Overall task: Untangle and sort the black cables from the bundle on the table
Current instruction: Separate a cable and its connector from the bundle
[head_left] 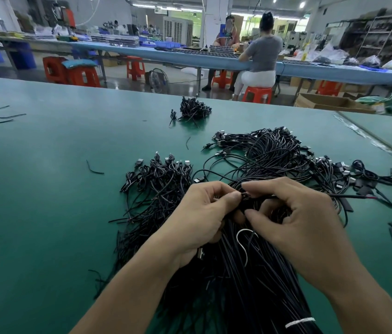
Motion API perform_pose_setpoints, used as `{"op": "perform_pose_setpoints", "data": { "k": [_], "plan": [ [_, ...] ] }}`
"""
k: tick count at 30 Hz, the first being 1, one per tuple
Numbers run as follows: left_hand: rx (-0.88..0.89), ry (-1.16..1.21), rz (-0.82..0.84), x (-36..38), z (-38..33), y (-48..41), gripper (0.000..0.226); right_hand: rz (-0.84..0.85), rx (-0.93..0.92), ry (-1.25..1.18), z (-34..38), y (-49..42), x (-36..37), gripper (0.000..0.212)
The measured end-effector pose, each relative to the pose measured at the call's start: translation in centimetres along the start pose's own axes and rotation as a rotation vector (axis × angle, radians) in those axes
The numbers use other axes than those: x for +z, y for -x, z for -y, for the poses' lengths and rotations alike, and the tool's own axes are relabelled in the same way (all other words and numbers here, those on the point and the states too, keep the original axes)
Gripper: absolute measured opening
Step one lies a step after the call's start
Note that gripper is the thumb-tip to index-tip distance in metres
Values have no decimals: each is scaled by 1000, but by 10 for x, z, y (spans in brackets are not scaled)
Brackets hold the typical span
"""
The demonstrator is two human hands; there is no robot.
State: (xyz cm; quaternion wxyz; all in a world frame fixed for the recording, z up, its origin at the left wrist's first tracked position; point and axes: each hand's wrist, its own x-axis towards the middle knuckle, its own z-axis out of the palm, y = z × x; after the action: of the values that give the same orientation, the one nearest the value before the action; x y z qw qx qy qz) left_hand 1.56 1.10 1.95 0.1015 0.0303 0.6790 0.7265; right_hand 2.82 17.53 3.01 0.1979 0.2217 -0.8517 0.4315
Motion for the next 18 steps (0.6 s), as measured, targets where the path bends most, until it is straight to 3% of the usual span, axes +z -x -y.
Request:
{"op": "perform_pose_setpoints", "data": {
  "k": [9, 18],
  "plan": [
    [59, -42, 50, 3, -2, 4, 22, -33, 34, -174, 0, -2, 3, 30],
    [-38, -17, 113, 3, -2, 4, 30, -62, -115, 18, -1, -1, -2, 22]
  ]
}}
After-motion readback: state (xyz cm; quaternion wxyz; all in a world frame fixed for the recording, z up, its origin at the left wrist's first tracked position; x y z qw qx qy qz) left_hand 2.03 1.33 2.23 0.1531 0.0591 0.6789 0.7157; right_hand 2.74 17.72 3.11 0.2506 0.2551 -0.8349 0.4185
